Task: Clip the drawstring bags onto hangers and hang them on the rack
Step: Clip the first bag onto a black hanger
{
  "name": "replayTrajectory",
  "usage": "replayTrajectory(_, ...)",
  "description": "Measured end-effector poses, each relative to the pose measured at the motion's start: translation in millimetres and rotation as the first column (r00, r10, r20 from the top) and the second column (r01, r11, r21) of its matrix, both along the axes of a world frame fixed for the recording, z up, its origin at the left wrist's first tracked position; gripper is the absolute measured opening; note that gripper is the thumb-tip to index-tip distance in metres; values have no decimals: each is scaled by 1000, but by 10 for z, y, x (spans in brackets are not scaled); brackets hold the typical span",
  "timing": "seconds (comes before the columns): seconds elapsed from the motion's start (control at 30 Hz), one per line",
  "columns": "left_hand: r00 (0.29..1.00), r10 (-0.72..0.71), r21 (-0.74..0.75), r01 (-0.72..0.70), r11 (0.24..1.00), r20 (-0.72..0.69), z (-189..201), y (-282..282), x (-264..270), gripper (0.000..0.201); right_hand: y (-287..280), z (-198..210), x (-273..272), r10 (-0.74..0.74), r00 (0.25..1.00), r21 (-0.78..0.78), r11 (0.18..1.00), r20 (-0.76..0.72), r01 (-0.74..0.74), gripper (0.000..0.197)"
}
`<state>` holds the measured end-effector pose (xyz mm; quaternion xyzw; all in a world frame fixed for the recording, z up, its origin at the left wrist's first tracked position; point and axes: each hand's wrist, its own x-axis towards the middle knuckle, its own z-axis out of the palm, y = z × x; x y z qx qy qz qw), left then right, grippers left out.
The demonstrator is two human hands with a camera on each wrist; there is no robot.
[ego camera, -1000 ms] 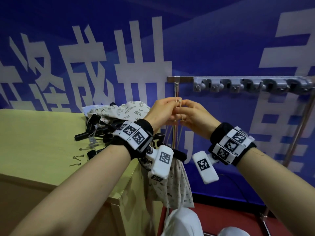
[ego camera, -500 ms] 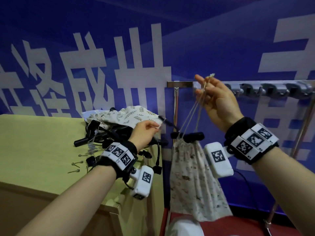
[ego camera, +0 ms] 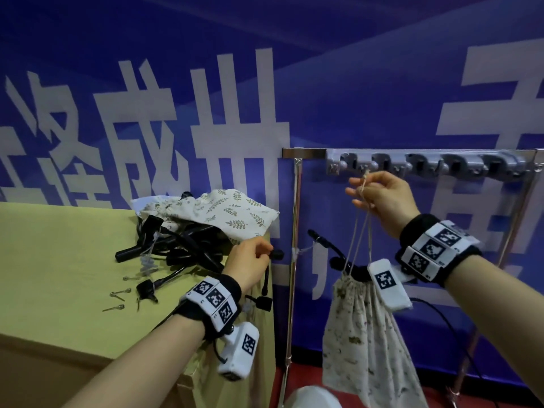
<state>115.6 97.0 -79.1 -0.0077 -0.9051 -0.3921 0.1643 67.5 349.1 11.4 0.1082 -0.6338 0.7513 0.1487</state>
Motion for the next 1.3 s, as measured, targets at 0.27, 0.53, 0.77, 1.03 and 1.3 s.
replayTrajectory(0.27, 997, -10, 169, -4, 986, 77, 225, 119, -414, 25, 37, -125, -531, -166, 982, 14, 986, 93, 166, 18)
replayTrajectory(0.53, 995, 1, 327, -33, 945, 97, 63, 84, -653, 33, -245, 80, -1044, -261, 965, 198, 945, -18, 259, 24)
replayTrajectory(0.77, 998, -4, 391, -18, 920, 56, 59, -32, -674, 35, -434, 213, -1426, -340, 937, 437, 833, -76, 338, 25)
replayTrajectory(1.03, 997, 26, 416, -56, 908, 76, -12, -181, -712, 37, -490, 139, -1618, -442, 889, 492, 752, -115, 438, 31)
replayTrajectory(1.3, 980, 189, 326, -196, 925, 53, 6, -196, -677, 20, -460, 130, -1609, -445, 878, 747, 521, -176, 414, 10)
